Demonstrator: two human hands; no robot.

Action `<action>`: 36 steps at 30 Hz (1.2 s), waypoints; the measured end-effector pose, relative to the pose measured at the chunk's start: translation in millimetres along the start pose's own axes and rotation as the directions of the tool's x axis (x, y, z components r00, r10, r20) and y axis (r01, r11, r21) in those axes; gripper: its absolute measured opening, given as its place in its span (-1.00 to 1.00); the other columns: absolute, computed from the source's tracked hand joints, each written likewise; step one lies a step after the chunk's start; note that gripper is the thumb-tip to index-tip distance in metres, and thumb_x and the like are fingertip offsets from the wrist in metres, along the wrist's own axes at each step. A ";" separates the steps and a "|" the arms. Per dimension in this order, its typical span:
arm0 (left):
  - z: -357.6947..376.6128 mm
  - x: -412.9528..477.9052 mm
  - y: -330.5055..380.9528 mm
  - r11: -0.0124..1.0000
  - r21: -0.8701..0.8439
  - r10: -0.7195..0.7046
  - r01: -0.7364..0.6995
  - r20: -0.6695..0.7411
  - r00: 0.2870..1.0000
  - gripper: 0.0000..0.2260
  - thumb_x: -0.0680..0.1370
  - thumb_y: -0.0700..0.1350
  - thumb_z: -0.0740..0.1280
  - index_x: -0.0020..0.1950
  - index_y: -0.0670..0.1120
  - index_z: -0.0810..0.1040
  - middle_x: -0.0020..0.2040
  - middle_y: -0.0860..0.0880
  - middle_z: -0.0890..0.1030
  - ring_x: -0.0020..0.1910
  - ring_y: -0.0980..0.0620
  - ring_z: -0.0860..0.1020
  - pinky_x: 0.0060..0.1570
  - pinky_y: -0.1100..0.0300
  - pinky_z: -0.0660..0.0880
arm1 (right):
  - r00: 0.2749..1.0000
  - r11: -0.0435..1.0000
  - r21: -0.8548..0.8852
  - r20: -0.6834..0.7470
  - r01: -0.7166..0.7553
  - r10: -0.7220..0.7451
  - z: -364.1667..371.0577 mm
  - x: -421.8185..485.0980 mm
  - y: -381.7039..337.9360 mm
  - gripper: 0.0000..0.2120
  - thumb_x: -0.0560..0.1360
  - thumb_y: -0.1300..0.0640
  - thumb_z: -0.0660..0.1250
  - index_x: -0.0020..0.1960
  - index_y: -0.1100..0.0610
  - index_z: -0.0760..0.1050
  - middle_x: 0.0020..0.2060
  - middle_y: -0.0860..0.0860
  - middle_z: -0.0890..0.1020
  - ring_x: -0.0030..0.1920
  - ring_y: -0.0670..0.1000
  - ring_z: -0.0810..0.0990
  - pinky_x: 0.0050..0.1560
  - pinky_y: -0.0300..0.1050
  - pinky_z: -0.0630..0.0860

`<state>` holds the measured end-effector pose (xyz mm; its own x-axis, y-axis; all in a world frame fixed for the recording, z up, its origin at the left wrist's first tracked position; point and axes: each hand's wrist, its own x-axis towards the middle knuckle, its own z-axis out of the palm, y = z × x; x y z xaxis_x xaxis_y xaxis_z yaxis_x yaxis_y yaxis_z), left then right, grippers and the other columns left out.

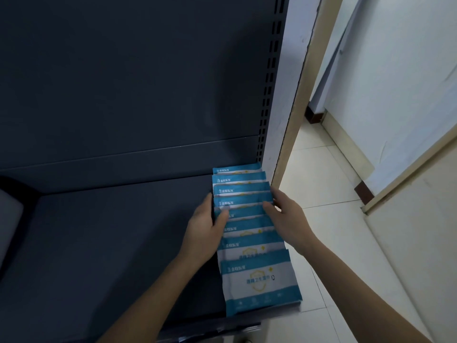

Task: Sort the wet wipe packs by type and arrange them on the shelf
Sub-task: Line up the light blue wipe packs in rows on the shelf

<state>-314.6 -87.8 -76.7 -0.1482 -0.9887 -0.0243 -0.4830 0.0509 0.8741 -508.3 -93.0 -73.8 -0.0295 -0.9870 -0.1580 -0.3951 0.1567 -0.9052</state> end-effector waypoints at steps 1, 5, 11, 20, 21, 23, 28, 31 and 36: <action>4.9 -4.0 -0.8 0.999 0.038 -0.014 0.013 0.030 0.999 -0.71 0.64 -0.02 0.17 0.37 0.11 0.33 0.13 0.14 0.57 0.05 0.23 0.56 -0.01 0.32 0.52 | 1.000 0.999 -0.043 0.003 0.016 -0.016 3.5 -4.2 0.5 -0.69 0.63 0.09 0.12 0.36 -0.08 0.28 0.09 -0.17 0.53 0.03 -0.15 0.55 -0.03 -0.29 0.50; 15.7 -10.7 -2.1 0.994 0.106 -0.039 0.032 0.065 0.997 -0.48 0.61 0.16 0.08 0.54 0.15 0.00 0.29 0.06 0.46 0.16 0.11 0.51 0.14 0.03 0.53 | 0.999 0.997 -0.064 0.016 0.041 -0.040 6.7 -13.6 -7.6 -0.63 0.64 0.12 0.11 0.43 -0.06 0.21 0.13 -0.15 0.49 0.06 -0.12 0.54 -0.04 -0.34 0.47; -6.4 -44.6 5.2 0.984 0.171 0.015 -0.041 0.150 0.989 -0.56 0.57 0.20 0.19 0.37 0.38 0.05 0.30 0.41 0.27 0.35 0.34 0.18 0.46 0.10 0.15 | 0.995 0.999 0.005 0.083 0.051 -0.051 -6.9 -48.6 -6.0 -0.64 0.60 0.06 0.21 0.26 -0.30 0.18 0.05 -0.35 0.47 -0.08 -0.33 0.55 -0.23 -0.42 0.48; -4.4 -78.9 -14.1 0.874 0.463 -0.007 -0.148 0.316 0.949 -0.09 0.49 0.23 0.30 0.42 0.13 -0.42 0.49 0.23 -0.19 0.51 0.18 -0.27 0.50 0.07 -0.29 | 0.977 0.997 -0.075 0.213 0.015 0.002 2.2 -82.6 29.4 -0.12 0.42 0.08 0.47 0.52 -0.16 -0.03 0.32 -0.17 0.37 0.26 -0.05 0.47 0.10 -0.03 0.60; -3.8 -79.1 -13.5 0.882 0.448 -0.005 -0.145 0.317 0.948 -0.09 0.49 0.22 0.31 0.42 0.13 -0.42 0.46 0.26 -0.18 0.51 0.18 -0.26 0.50 0.07 -0.28 | 0.980 0.997 -0.082 0.200 0.010 0.006 3.0 -83.4 29.8 -0.11 0.42 0.09 0.47 0.52 -0.14 -0.04 0.32 -0.16 0.35 0.26 -0.05 0.46 0.11 -0.04 0.59; -6.4 -80.2 -10.4 0.893 0.426 0.006 -0.147 0.314 0.949 -0.08 0.49 0.20 0.33 0.47 0.12 -0.38 0.42 0.30 -0.17 0.51 0.18 -0.24 0.51 0.10 -0.25 | 0.984 0.996 -0.092 0.178 0.018 -0.001 4.1 -85.1 27.1 -0.13 0.41 0.10 0.48 0.52 -0.12 0.00 0.32 -0.15 0.35 0.26 -0.07 0.44 0.10 -0.10 0.60; -25.1 -81.9 -11.6 0.932 0.331 0.053 -0.145 0.270 0.961 -0.19 0.49 0.22 0.33 0.55 0.17 -0.15 0.52 0.26 -0.05 0.51 0.22 -0.18 0.47 0.22 -0.08 | 0.989 0.956 -0.268 -0.062 0.116 -0.138 13.8 -94.1 3.5 -0.42 0.49 0.09 0.38 0.42 -0.09 0.22 0.31 -0.18 0.35 0.20 -0.17 0.40 0.01 -0.32 0.49; -45.4 -83.5 -17.3 0.914 0.372 0.080 -0.164 0.231 0.970 -0.28 0.52 0.20 0.31 0.56 0.08 0.03 0.56 0.12 -0.01 0.52 0.20 -0.13 0.44 0.30 -0.11 | 0.961 0.903 -0.407 -0.167 0.136 -0.220 28.6 -100.6 -14.3 -0.54 0.55 0.10 0.30 0.41 0.00 0.28 0.36 -0.10 0.35 0.23 -0.11 0.39 0.11 -0.25 0.46; -100.2 -105.9 -32.6 0.910 0.376 0.125 -0.175 0.154 0.980 -0.40 0.53 0.12 0.34 0.52 0.02 0.24 0.52 0.11 0.18 0.49 0.22 0.08 0.39 0.44 -0.03 | 0.938 0.851 -0.467 -0.112 0.242 -0.329 79.9 -106.2 -42.8 -0.59 0.51 0.18 0.36 0.33 0.15 0.42 0.31 0.05 0.45 0.28 0.04 0.43 0.25 -0.23 0.31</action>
<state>-196.6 1.1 -54.0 -0.3387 -0.9409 0.0104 -0.7380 0.2725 0.6174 -414.9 8.0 -49.9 -0.0008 -0.9810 0.1939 -0.7717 -0.1226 -0.6240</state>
